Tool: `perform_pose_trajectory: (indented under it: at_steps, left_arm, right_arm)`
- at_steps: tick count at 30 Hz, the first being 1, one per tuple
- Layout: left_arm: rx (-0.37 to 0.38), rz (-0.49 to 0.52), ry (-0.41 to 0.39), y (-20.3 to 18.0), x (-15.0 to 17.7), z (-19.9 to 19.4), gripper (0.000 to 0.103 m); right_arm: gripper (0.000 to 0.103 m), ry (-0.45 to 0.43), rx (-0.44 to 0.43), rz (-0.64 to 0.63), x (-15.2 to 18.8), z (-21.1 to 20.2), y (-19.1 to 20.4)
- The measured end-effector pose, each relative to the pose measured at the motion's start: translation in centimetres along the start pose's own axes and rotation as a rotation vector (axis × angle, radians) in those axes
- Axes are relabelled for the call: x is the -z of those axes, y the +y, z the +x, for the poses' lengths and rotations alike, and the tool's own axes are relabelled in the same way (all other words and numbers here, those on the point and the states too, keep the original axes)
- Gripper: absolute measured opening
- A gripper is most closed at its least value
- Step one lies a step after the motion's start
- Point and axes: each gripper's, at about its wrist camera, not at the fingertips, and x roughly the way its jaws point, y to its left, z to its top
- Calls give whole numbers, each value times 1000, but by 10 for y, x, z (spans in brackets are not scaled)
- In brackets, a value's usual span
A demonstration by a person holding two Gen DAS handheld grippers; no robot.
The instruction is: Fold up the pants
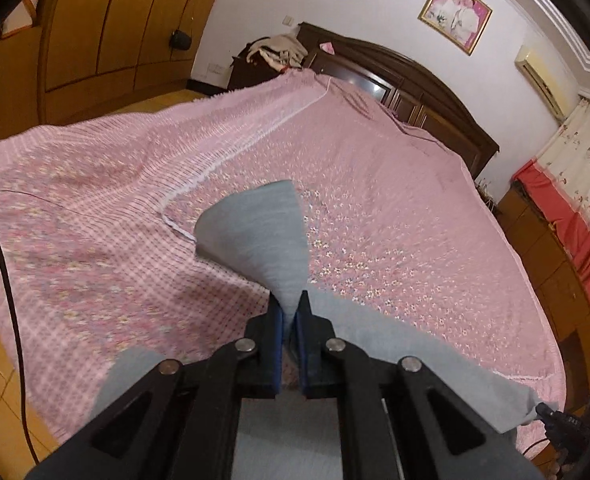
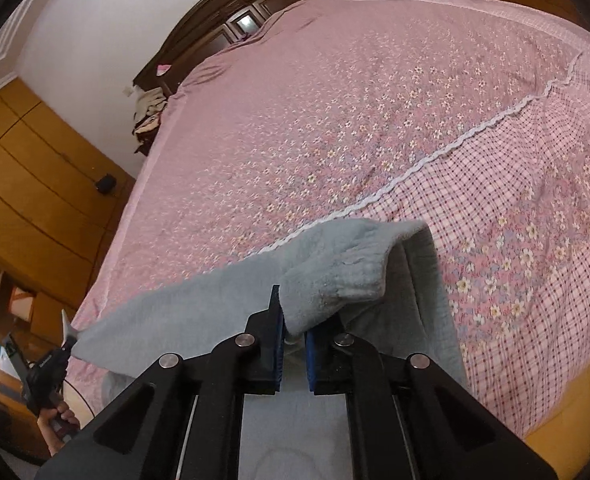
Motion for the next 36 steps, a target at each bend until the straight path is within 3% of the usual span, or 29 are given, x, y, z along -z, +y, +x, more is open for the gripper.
perform_pose_trajectory:
  at_steps: [10, 21, 27, 33, 36]
  left_arm:
    - [-17, -8, 21, 25, 40, -33, 6]
    - [-48, -45, 97, 60, 90, -30, 6]
    - [-55, -59, 129, 68, 100, -20, 6]
    - [-85, -51, 142, 66, 104, -16, 11]
    - [-100, -41, 153, 61, 104, -20, 21]
  right_arm:
    - [10, 22, -17, -13, 33, -18, -11]
    - [10, 78, -4, 2, 69, -13, -33]
    - [26, 116, 15, 77, 83, -9, -55]
    - [27, 104, 19, 115, 89, -20, -68]
    - [32, 96, 30, 119, 90, -26, -64]
